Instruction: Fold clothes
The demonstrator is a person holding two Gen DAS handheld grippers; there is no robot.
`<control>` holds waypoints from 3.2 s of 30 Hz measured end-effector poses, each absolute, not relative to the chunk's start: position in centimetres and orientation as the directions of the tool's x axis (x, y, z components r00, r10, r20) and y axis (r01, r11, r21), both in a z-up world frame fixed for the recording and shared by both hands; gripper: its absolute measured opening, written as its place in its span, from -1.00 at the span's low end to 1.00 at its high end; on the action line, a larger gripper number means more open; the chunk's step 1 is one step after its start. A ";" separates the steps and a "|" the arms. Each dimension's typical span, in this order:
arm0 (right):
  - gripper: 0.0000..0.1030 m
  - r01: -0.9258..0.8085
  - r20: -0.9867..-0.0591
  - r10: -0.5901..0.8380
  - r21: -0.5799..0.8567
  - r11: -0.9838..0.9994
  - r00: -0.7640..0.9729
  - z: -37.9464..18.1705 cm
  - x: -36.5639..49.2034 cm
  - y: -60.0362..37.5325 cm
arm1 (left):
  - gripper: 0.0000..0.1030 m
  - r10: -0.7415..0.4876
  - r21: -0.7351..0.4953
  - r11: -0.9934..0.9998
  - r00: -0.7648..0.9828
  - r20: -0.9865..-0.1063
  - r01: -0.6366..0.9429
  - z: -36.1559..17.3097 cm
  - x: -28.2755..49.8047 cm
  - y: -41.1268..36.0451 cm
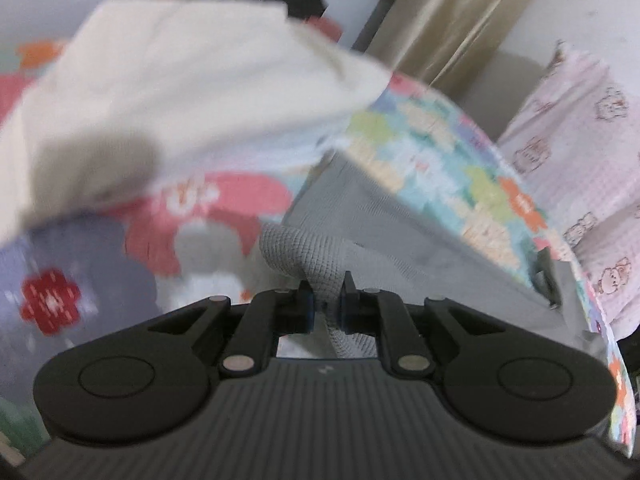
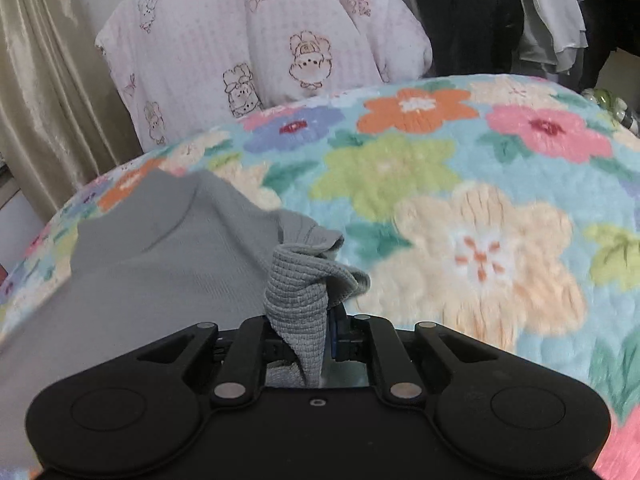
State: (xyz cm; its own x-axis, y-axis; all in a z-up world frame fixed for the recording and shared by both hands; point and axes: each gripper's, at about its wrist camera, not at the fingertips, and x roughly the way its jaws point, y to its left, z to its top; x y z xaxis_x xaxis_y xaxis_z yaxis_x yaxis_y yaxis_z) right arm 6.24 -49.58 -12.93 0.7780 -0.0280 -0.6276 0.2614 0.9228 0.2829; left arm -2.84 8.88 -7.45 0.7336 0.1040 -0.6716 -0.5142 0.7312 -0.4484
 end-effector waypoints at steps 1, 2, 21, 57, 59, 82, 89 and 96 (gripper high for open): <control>-0.56 0.267 -0.633 -0.033 0.278 0.923 0.774 -13.1 6.1 -49.5 | -0.80 0.105 -0.447 0.741 0.744 -0.660 -0.500 -7.3 -2.8 8.6; -0.42 0.279 -0.638 -0.049 0.265 0.923 0.769 -13.0 6.0 -49.4 | -0.80 0.093 -0.455 0.760 0.771 -0.629 -0.464 -6.7 -2.9 8.1; -0.02 0.039 -0.547 0.161 0.337 0.941 0.822 -7.3 4.2 -44.4 | -0.40 -0.559 -0.420 0.826 0.451 -0.696 0.375 -6.6 7.7 -17.4; -0.47 -0.505 -0.689 0.418 0.086 0.859 0.592 -9.9 7.4 -32.9 | -0.81 -0.629 -0.577 0.767 0.501 -0.594 0.279 -6.3 11.9 -3.7; -0.49 -0.486 -0.685 0.439 0.139 0.863 0.582 -9.7 8.3 -33.7 | -0.81 -0.682 -0.627 0.719 0.476 -0.555 0.299 -5.1 13.7 -4.5; -0.05 -0.066 -0.608 0.575 0.653 0.754 0.547 -13.5 8.3 -41.2 | 0.13 -0.318 -0.290 0.947 0.552 -0.771 0.140 -7.5 11.3 -5.6; -0.61 -0.349 -0.679 0.401 0.221 0.910 0.615 -10.9 5.6 -34.4 | 0.19 -0.332 -0.296 0.943 0.517 -0.789 0.154 -8.1 7.0 -4.6; -0.66 -0.006 -0.713 0.246 0.321 0.947 0.657 -11.6 6.5 -39.8 | 0.30 -0.346 -0.176 0.926 0.567 -0.748 0.333 -6.7 5.1 -7.1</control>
State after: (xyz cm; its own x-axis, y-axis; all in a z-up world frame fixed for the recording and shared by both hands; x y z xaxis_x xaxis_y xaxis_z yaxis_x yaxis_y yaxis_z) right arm 6.46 -39.76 -11.57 0.6566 0.2462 -0.7129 -0.0061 0.9469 0.3213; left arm 5.07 -7.09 -6.68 0.5669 -0.3462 -0.7475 0.3335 0.9262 -0.1760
